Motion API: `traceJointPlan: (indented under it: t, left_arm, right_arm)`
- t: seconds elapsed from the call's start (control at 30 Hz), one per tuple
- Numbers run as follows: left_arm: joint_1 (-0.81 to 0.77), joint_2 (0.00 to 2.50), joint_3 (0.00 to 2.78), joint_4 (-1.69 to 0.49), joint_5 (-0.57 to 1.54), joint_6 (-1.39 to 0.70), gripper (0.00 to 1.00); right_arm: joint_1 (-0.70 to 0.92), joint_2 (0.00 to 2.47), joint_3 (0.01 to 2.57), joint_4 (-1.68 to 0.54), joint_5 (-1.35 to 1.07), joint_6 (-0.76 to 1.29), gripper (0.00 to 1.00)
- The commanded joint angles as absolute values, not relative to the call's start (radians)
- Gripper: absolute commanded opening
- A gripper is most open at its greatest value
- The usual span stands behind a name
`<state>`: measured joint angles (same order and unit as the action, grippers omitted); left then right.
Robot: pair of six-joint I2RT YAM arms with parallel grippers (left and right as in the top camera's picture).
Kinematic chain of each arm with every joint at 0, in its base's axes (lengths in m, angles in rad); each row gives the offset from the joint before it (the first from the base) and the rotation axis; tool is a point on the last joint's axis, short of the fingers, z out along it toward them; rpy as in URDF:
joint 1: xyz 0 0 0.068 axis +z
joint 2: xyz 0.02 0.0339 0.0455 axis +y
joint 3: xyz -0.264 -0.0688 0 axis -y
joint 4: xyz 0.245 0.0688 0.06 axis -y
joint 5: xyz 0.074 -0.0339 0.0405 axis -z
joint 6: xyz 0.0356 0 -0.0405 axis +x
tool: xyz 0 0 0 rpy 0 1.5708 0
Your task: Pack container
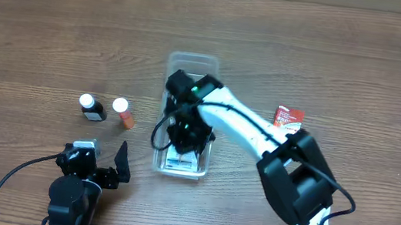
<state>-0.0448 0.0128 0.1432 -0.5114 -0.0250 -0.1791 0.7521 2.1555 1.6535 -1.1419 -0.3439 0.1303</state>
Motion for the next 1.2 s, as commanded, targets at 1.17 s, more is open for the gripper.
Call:
traceJointPlan:
  t: [1.17]
  left_arm:
    - [-0.040, 0.004, 0.141, -0.512, -0.014, -0.160, 1.00]
  right_arm:
    - [0.876, 2.173, 1.715, -1.362, -0.377, 0.052, 0.04]
